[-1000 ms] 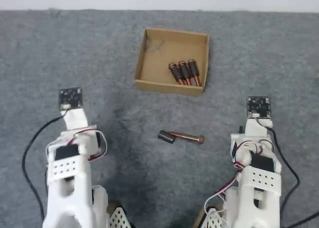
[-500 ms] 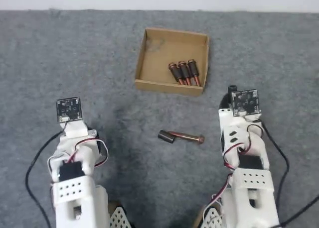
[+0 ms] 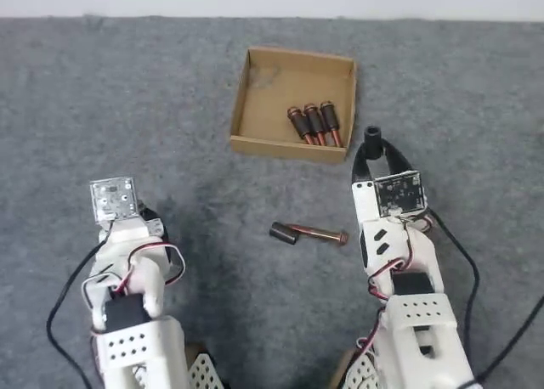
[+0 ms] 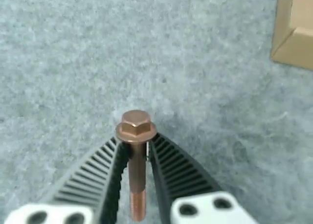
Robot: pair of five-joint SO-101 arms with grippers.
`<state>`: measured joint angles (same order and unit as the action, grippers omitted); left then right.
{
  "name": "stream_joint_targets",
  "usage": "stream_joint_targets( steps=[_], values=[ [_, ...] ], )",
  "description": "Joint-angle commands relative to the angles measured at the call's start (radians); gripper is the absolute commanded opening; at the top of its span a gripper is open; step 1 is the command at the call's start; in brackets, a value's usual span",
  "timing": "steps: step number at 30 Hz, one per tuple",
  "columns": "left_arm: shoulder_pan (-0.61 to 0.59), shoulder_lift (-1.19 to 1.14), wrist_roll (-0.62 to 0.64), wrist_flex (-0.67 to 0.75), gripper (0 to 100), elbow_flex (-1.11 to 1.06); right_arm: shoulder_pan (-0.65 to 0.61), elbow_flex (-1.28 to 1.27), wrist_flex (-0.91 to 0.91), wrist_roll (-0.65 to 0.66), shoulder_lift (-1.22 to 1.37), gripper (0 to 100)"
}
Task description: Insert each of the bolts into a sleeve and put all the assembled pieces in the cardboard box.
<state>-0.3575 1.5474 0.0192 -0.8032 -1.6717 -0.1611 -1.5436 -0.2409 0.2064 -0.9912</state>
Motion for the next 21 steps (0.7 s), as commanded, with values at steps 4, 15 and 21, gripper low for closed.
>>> stream_joint_targets(
  steps=[4,15,21],
  values=[
    [0.003,0.147,0.000,-0.051,1,-0.019,-0.004,0.229,-0.028,0.003,0.202,0.8],
    [0.003,0.186,0.000,-0.089,1,-0.019,-0.005,0.434,-0.585,-0.242,0.757,0.8],
    [0.003,0.186,0.000,-0.084,1,-0.019,-0.007,0.557,-0.915,-0.250,1.121,0.8]
  ],
)
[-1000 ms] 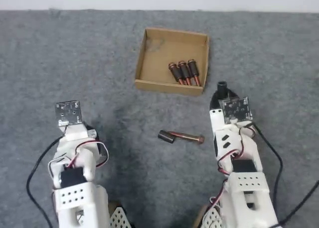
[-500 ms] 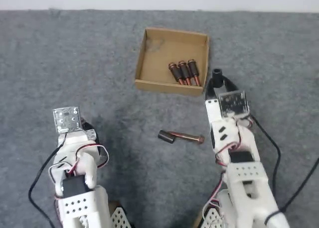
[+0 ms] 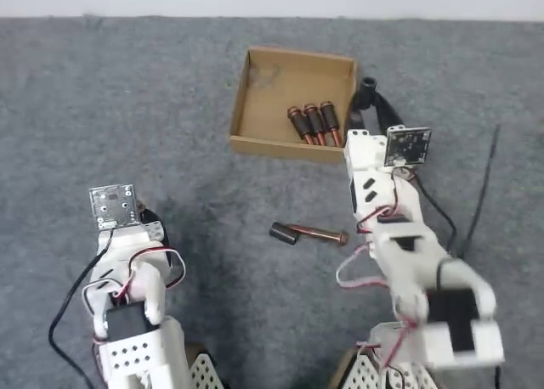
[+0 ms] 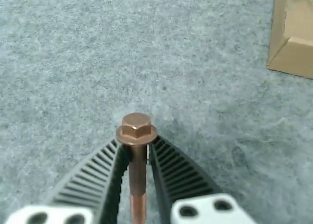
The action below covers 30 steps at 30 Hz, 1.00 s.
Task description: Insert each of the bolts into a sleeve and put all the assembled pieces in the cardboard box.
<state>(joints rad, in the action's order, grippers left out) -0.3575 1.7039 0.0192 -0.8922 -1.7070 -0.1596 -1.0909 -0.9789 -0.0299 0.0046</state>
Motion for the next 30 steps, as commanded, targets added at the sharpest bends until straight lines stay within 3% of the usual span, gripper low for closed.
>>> stream_joint_targets(
  steps=[1,7,13,30],
  values=[
    [0.003,0.031,0.000,0.005,1,0.016,-0.015,0.127,-0.242,-0.012,0.186,0.8],
    [0.066,0.029,0.000,0.005,1,0.016,-0.085,0.201,-0.522,0.003,0.461,0.7],
    [0.086,0.028,0.000,0.005,1,0.016,-0.216,0.075,-0.773,0.138,0.552,0.7],
    [0.091,0.028,0.000,0.005,1,0.016,-0.415,-0.396,-0.782,0.133,0.246,0.7]
  ],
)
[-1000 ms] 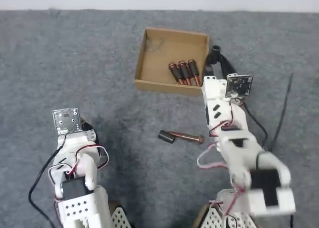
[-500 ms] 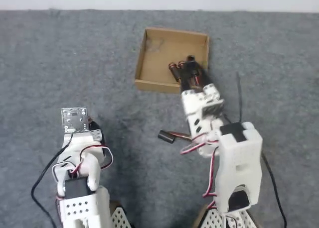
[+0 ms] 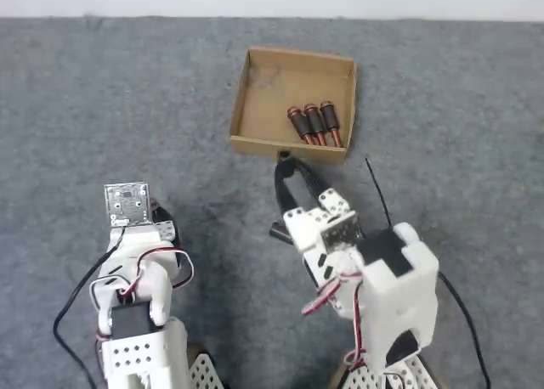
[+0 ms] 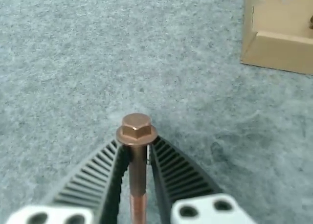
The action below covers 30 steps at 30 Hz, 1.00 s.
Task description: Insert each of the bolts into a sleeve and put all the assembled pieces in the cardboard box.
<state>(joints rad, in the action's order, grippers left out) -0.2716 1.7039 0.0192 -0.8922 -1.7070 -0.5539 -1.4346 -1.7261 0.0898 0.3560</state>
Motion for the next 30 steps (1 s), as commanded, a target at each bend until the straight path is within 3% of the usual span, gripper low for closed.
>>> stream_joint_targets(
  steps=[1,7,15,19,27,30],
  values=[
    [0.005,0.028,0.000,0.005,1,0.016,-0.022,-0.074,-0.035,0.014,-0.125,0.7],
    [0.002,0.028,0.000,0.003,1,0.016,-0.054,-0.233,-0.033,0.011,-0.246,0.7],
    [0.012,0.032,0.000,0.017,1,0.016,-0.085,-0.238,-0.031,0.009,-0.262,0.7],
    [0.044,0.032,0.003,0.158,1,0.016,-0.088,-0.224,-0.031,0.009,-0.203,0.7],
    [0.117,0.034,0.006,0.669,1,0.019,-0.122,-0.209,-0.031,0.009,-0.142,0.7],
    [0.175,0.028,0.009,0.698,1,0.079,-0.122,-0.206,-0.031,0.009,-0.142,0.7]
  ],
)
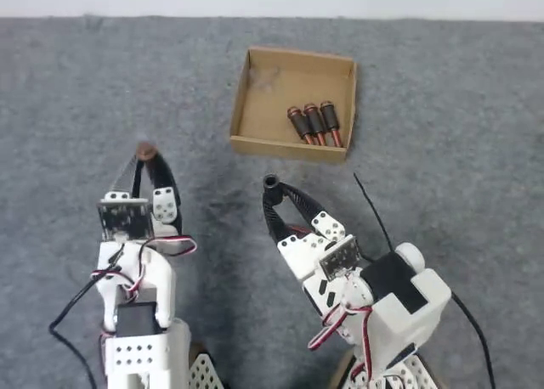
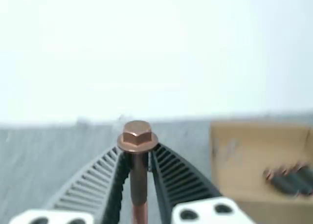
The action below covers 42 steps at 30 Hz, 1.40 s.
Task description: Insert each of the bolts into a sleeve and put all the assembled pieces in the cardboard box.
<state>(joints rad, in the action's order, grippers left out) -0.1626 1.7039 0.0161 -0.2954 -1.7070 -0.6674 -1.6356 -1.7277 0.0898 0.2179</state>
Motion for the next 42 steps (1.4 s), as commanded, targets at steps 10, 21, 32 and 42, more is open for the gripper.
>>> stream_joint_targets(
  steps=[10,21,32,42],
  values=[
    [0.342,0.023,0.196,-0.137,1,0.441,-0.008,-0.005,-0.030,0.009,-0.004,0.7],
    [0.394,-0.505,0.199,-0.193,1,0.886,-0.008,-0.006,-0.030,0.009,-0.004,0.7],
    [0.493,-0.709,0.339,-0.285,1,1.043,-0.004,-0.005,-0.030,0.009,-0.004,0.7],
    [0.499,-0.738,0.417,-0.281,1,0.885,-0.002,-0.008,-0.030,0.009,-0.002,0.7]
  ],
)
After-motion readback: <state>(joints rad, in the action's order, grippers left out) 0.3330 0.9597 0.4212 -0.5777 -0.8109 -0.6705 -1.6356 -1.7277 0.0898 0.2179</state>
